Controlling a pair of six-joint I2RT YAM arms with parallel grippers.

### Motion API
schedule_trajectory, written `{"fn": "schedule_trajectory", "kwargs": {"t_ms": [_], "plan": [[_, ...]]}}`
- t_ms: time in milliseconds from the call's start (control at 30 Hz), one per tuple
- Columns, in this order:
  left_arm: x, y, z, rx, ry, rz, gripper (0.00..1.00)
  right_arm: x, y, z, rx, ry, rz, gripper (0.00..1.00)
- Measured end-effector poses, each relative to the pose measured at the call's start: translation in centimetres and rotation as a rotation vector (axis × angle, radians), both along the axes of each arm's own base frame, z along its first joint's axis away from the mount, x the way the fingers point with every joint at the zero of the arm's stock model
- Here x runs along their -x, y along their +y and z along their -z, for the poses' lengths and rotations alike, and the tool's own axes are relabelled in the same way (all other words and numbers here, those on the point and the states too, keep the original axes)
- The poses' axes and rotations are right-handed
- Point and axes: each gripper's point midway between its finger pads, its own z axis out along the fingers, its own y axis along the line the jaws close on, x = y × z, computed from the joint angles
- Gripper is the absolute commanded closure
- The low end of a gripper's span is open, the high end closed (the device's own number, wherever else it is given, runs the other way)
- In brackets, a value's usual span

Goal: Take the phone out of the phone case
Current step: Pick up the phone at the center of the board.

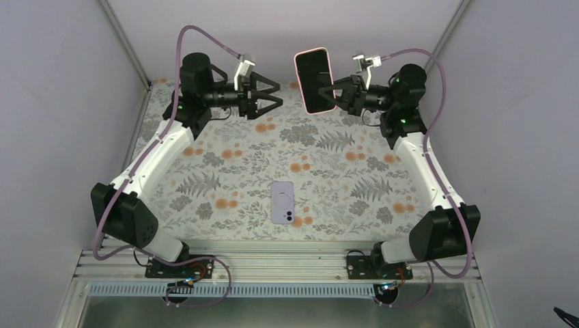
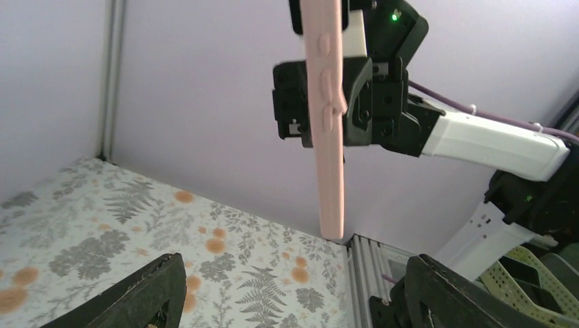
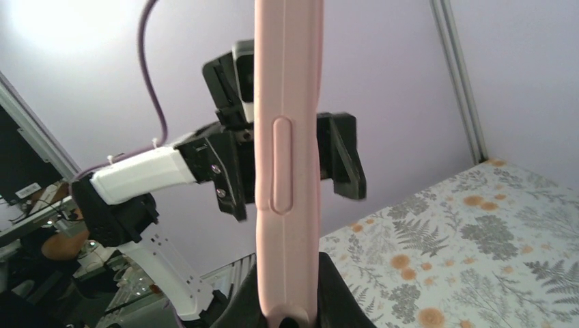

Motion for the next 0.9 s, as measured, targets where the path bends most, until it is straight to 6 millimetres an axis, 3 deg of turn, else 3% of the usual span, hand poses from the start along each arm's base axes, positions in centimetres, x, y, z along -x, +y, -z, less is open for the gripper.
{"fn": "schedule_trajectory", "kwargs": {"t_ms": [267, 567, 900], "plan": [[2.6, -2.9, 0.1, 0.031, 0.022, 0.110, 0.33, 0.9, 0.3, -1.0, -0.051, 0.040, -0.027, 0.96], [2.8, -5.8, 0.0, 0.070, 0.049, 0.174, 0.42, 0.9, 0.4, -0.2, -0.091, 0.127, -0.030, 0.96], [3.2, -6.3, -1.2, 0.113, 0.056, 0.191, 0.59, 1.2, 0.3, -0.2, -0.127, 0.166, -0.037, 0.96]]}}
